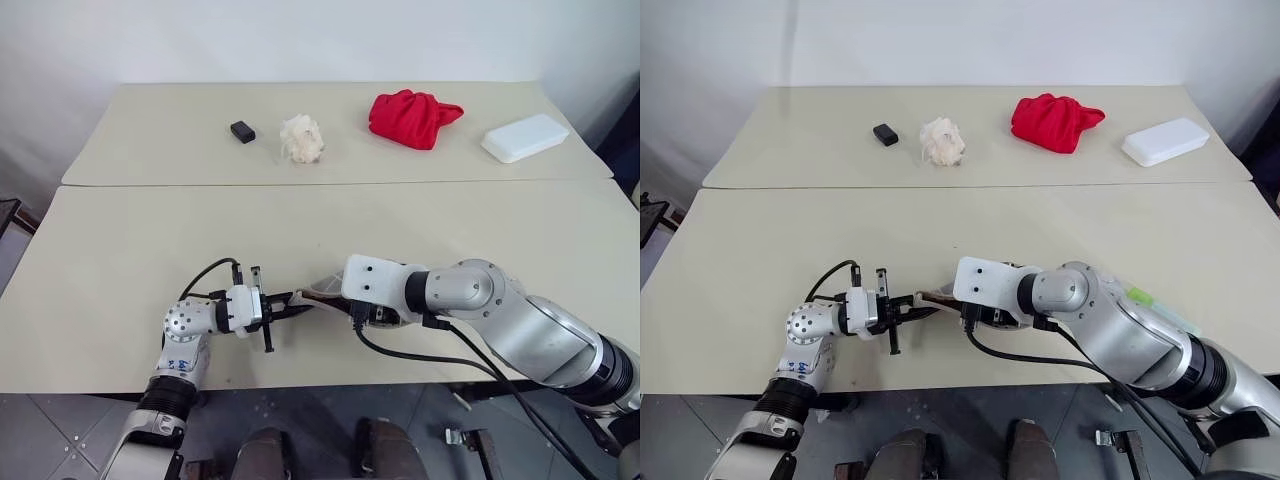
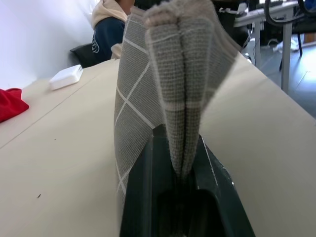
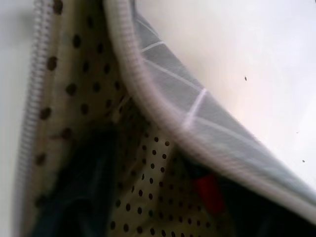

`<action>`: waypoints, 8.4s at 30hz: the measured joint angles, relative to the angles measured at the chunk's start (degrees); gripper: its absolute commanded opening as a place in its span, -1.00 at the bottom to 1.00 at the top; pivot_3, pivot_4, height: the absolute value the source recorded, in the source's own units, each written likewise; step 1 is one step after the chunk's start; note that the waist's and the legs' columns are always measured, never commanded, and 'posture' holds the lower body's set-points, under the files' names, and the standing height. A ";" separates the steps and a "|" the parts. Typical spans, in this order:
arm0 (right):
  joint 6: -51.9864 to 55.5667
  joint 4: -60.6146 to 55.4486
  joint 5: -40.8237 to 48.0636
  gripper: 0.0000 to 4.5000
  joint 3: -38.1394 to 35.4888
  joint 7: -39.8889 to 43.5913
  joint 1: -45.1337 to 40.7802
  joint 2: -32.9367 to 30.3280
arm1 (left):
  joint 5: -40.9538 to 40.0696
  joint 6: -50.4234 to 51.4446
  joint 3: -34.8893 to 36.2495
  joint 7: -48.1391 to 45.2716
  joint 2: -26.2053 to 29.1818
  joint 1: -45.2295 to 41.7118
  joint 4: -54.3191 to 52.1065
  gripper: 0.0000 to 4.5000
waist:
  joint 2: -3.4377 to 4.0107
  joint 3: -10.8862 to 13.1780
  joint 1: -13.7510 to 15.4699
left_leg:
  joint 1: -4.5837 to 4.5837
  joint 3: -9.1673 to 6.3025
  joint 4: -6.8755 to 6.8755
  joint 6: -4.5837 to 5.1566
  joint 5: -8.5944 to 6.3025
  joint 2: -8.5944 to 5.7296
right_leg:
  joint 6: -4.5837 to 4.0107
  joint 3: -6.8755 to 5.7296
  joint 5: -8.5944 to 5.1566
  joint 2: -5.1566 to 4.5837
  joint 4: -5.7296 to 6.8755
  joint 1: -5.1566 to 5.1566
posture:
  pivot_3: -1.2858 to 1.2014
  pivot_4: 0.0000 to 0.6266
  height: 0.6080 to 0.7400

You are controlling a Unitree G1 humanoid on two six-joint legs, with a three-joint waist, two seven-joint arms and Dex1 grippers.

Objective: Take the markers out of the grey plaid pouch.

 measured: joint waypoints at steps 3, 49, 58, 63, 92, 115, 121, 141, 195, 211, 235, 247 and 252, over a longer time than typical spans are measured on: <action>-4.73 -0.06 -3.73 0.99 -0.10 -0.92 0.36 -2.41 | -0.95 4.10 -0.05 -0.14 0.14 0.10 -1.45 -1.00 | 0.00 0.00 -0.01 | -0.03 0.07 0.00 0.00 0.00 0.00 | 0.01 -0.02 0.00 0.01 -0.01 0.00 | 0.03 -0.52 1.00; -21.30 17.42 -19.29 0.99 7.16 36.54 -8.76 0.62 | -6.29 34.69 0.28 -10.83 2.96 -9.37 -1.93 -1.00 | -0.06 0.04 -1.12 | -0.08 0.40 -0.05 -0.03 0.01 0.04 | 0.05 -0.08 0.02 0.13 -0.07 0.04 | 0.03 -0.52 1.00; -13.04 23.47 -21.98 0.99 7.70 34.27 -7.46 6.77 | -4.43 26.54 1.35 -7.34 0.83 -6.41 -2.66 -1.00 | -0.21 -0.05 -1.24 | 0.01 0.38 -0.03 -0.04 0.02 0.09 | 0.04 -0.08 0.02 0.16 -0.02 0.09 | 0.03 -0.52 1.00; -6.30 22.71 -21.76 0.99 7.07 32.13 -7.45 9.10 | -4.29 24.70 2.17 -5.21 0.70 -4.18 -4.67 -1.00 | -0.34 -0.13 -1.46 | 0.06 0.38 -0.03 -0.08 0.03 0.15 | 0.03 -0.08 0.01 0.22 0.00 0.12 | 0.03 -0.52 1.00; -5.06 20.06 -22.27 0.13 9.30 21.35 -11.82 9.30 | -5.17 27.38 3.68 -5.54 3.85 0.62 -10.93 -1.00 | -0.35 -0.13 -1.34 | -0.04 0.41 -0.06 -0.11 0.04 0.15 | 0.02 -0.08 0.01 0.21 0.00 0.01 | 0.03 -0.52 1.00; -25.08 30.66 -24.56 0.88 8.61 21.72 -9.80 14.07 | -4.43 28.34 3.39 -5.65 3.24 1.20 -10.16 -1.00 | -0.35 -0.13 -1.44 | -0.03 0.45 -0.09 -0.11 0.04 0.15 | 0.02 -0.07 0.01 0.23 -0.02 0.01 | 0.03 -0.52 1.00; -27.66 34.63 -25.67 0.29 7.64 21.88 -9.77 16.54 | -4.42 27.57 3.60 -6.37 2.89 0.33 -8.35 -1.00 | -0.35 -0.13 -1.44 | 0.02 0.46 -0.07 -0.11 0.04 0.16 | 0.02 -0.07 0.01 0.23 0.00 0.05 | 0.03 -0.52 1.00; -33.41 32.54 -29.28 -0.74 4.82 25.67 -5.25 15.35 | -4.03 26.33 4.16 -7.30 2.78 -1.79 -5.85 -1.00 | -0.35 -0.13 -1.32 | 0.01 0.46 -0.07 -0.11 0.04 0.15 | 0.02 -0.06 0.01 0.23 -0.01 0.06 | 0.03 -0.52 1.00; -38.16 18.18 -11.63 -0.74 -10.44 31.06 2.85 4.61 | -6.32 29.76 3.53 -4.73 5.25 1.06 -14.03 -1.00 | -0.31 -0.06 -1.16 | 0.00 0.44 -0.08 -0.10 0.04 0.15 | 0.03 -0.04 0.01 0.22 -0.05 0.04 | 0.03 -0.52 1.00; -50.63 24.40 -12.99 -0.74 -10.13 27.08 5.61 2.95 | -6.27 29.74 2.35 -2.85 4.99 1.03 -13.43 -1.00 | -0.34 -0.04 -1.16 | 0.00 0.46 -0.11 -0.10 0.04 0.14 | 0.03 -0.03 0.01 0.22 -0.06 0.03 | 0.03 -0.52 1.00; -53.26 30.23 -11.64 -0.74 -10.70 28.42 8.14 6.38 | -23.49 68.90 5.86 4.78 6.15 -0.73 -23.16 -1.00 | -0.39 -0.01 -1.12 | 0.10 0.41 -0.03 -0.10 0.04 0.15 | 0.05 0.01 0.02 0.24 -0.06 0.17 | 0.03 -0.52 1.00; -59.88 28.47 -14.99 -0.74 -9.85 28.56 7.85 7.72 | -32.46 83.41 11.02 12.98 4.38 -2.65 -21.96 -1.00 | -0.39 0.00 -1.14 | 0.10 0.38 -0.04 -0.10 0.04 0.14 | 0.05 0.01 0.02 0.24 -0.05 0.17 | 0.03 -0.52 1.00; -66.01 29.98 -15.54 -0.74 -10.26 28.11 7.80 8.52 | -32.46 83.97 11.11 11.45 5.69 -2.64 -22.00 -1.00 | -0.39 0.00 -1.17 | 0.10 0.39 -0.04 -0.11 0.04 0.14 | 0.05 0.00 0.02 0.25 -0.05 0.17 | 0.03 -0.52 1.00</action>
